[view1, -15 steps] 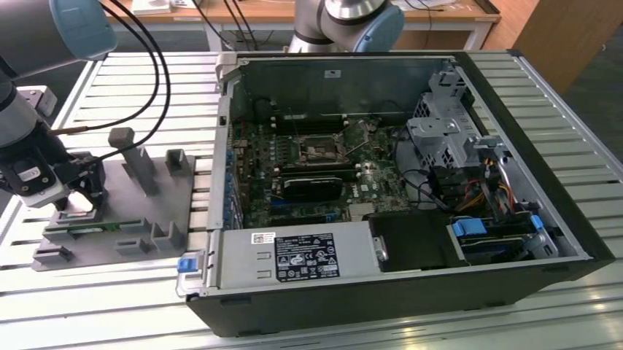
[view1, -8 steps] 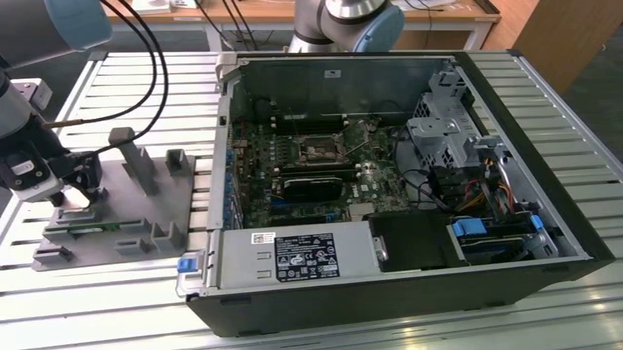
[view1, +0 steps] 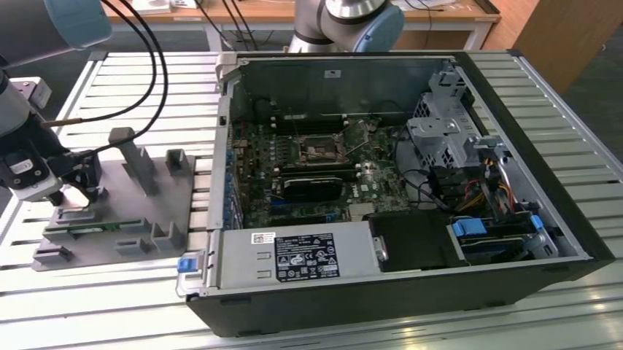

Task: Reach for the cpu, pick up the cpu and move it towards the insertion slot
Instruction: 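Pick up the cpu and move it towards the insertion slot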

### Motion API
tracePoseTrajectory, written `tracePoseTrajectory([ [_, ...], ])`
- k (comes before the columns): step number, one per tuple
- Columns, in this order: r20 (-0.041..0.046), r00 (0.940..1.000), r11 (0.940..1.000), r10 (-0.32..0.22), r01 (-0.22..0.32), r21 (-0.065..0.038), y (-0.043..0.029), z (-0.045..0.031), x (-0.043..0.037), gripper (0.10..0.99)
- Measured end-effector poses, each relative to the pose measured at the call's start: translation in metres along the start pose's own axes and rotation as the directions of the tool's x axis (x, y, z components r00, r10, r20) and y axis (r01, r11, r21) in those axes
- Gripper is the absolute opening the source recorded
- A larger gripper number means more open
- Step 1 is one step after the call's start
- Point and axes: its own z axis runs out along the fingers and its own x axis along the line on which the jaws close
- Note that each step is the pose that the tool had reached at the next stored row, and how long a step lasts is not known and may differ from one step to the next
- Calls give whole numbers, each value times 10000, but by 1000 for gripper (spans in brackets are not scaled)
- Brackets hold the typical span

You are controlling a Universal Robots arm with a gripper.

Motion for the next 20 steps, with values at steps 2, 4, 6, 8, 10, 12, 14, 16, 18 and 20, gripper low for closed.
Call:
tracePoseTrajectory([
  [2, -1, 10000, 10000, 0, 0, 0, 1, -8, 0, 541],
  [4, 0, 10000, 10000, 1, -1, 0, 1, -24, 0, 541],
  [6, 1, 10000, 10000, 1, -1, 0, 2, -44, 0, 541],
  [8, 1, 10000, 10000, 0, 0, -1, 4, -73, 0, 541],
  [10, 2, 10000, 10000, 0, 0, -1, 5, -103, 0, 541],
  [12, 1, 10000, 10000, 1, -1, 0, 6, -133, 0, 541],
  [14, 1, 10000, 10000, 1, -1, -1, 7, -157, 0, 541],
  [16, 2, 10000, 10000, 0, 0, -2, 8, -182, -1, 541],
  [18, 2, 10000, 10000, 0, 0, -1, 9, -204, 0, 541],
  [20, 2, 10000, 10000, 0, 0, -1, 10, -217, -1, 541],
])
